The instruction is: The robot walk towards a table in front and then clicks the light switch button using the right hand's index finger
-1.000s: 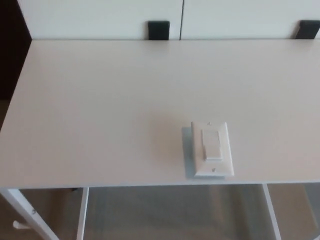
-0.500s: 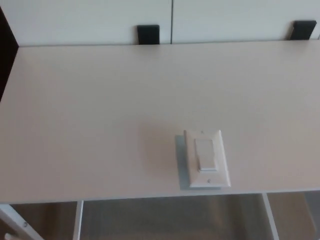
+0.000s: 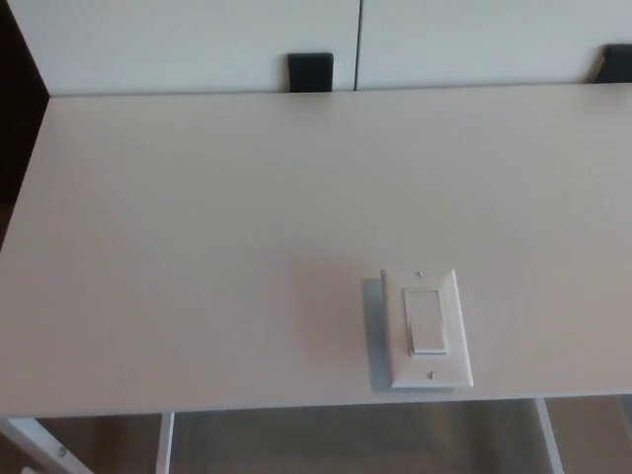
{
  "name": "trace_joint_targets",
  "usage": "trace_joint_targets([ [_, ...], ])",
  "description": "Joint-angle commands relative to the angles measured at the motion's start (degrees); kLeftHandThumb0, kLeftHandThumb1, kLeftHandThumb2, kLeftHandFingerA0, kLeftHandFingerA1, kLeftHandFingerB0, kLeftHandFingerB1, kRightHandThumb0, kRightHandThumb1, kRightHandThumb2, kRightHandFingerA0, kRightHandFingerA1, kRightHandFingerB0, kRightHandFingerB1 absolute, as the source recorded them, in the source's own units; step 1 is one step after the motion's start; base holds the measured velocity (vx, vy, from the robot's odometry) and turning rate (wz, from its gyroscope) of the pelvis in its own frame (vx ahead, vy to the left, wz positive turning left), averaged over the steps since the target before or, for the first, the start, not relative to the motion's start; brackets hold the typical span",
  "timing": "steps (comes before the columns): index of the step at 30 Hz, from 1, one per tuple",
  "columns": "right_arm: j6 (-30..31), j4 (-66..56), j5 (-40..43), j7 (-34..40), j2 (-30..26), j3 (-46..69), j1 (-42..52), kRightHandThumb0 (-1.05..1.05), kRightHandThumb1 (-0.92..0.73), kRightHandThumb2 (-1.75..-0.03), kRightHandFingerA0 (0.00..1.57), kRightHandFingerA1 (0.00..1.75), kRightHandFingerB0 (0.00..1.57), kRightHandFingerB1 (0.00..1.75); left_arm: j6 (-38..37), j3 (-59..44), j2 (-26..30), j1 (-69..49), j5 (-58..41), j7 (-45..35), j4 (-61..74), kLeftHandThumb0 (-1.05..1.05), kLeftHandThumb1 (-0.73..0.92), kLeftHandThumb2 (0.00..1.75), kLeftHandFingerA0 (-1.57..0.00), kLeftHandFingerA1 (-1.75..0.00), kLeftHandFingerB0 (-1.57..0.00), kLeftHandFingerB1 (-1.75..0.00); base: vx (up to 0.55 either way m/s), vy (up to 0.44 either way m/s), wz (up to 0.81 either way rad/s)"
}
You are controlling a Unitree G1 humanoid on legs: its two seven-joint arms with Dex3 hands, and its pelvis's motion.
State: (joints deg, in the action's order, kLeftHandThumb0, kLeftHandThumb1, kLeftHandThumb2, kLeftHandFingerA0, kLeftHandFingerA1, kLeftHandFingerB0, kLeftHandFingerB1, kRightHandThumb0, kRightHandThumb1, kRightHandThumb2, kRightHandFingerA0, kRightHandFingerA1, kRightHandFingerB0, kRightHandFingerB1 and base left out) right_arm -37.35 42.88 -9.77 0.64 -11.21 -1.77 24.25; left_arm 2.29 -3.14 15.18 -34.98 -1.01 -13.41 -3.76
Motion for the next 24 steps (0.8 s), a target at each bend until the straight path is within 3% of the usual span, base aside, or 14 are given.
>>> trace_joint_targets([
  [1, 0.4, 0.7, 0.7, -0.4, -0.3, 0.3, -0.6, -0.56, -0.63, -0.60, 0.58, 0.44, 0.50, 0.36, 1.4, -0.2, 0.8, 0.6, 0.3, -0.5, -0.2, -0.24, 0.72, 0.61, -0.43, -0.38, -0.34, -0.33, 0.00, 0.000, 0.00],
  [8, -1.4, -3.3, 0.4, -1.6, -0.2, -1.1, 0.5, -0.61, -0.63, -0.60, 0.62, 0.46, 0.54, 0.37, 2.2, -0.2, 1.1, 2.1, 0.4, -0.7, 0.1, -0.25, 0.72, 0.62, -0.47, -0.40, -0.35, -0.33, 0.00, 0.000, 0.00],
  [9, -1.5, -4.9, 0.0, -1.5, -0.2, -1.6, 1.3, -0.71, -0.62, -0.61, 0.68, 0.45, 0.58, 0.38, 2.3, -0.2, 1.2, 2.2, 0.4, -0.7, 0.1, -0.24, 0.71, 0.61, -0.48, -0.40, -0.35, -0.33, 0.00, 0.000, 0.00],
  [13, 1.4, -17.5, 1.5, -4.7, 0.3, -4.4, 7.1, -0.66, -0.64, -0.61, 0.63, 0.41, 0.54, 0.36, 2.3, -0.1, 1.6, 2.6, 0.9, -0.8, 0.2, -0.24, 0.72, 0.61, -0.49, -0.39, -0.35, -0.33, 0.00, 0.000, 0.00],
  [14, 0.9, -23.2, 2.1, -6.2, -0.3, -5.8, 10.9, -0.69, -0.52, -0.91, 0.58, 0.55, 0.46, 0.50, 2.1, 0.2, 1.6, 1.3, 0.8, -1.3, 0.9, -0.23, 0.72, 0.61, -0.48, -0.39, -0.35, -0.33, 0.00, 0.000, 0.00],
  [15, 0.7, -26.8, 2.8, -7.0, -0.7, -6.6, 13.6, -0.67, -0.63, -0.60, 0.67, 0.40, 0.55, 0.37, 1.8, 0.4, 1.7, 0.2, 0.8, -1.6, 1.6, -0.23, 0.74, 0.63, -0.47, -0.39, -0.35, -0.34, 0.00, 0.000, 0.00],
  [19, 2.7, -37.9, 8.9, -10.4, -1.9, -8.5, 18.2, -0.68, -0.62, -0.60, 0.69, 0.40, 0.59, 0.38, 1.7, 1.7, 1.1, -0.8, 1.1, -1.7, 4.5, -0.22, 0.74, 0.63, -0.47, -0.40, -0.36, -0.34, 0.00, 0.000, 0.00],
  [24, 0.9, -49.7, 8.6, -10.6, -4.2, -9.8, 23.9, -0.68, -0.63, -0.60, 0.67, 0.40, 0.60, 0.38, 2.7, 3.6, 1.9, -3.6, 2.1, -1.9, 9.1, -0.26, 0.75, 0.63, -0.46, -0.40, -0.35, -0.34, 0.00, 0.000, 0.00],
])
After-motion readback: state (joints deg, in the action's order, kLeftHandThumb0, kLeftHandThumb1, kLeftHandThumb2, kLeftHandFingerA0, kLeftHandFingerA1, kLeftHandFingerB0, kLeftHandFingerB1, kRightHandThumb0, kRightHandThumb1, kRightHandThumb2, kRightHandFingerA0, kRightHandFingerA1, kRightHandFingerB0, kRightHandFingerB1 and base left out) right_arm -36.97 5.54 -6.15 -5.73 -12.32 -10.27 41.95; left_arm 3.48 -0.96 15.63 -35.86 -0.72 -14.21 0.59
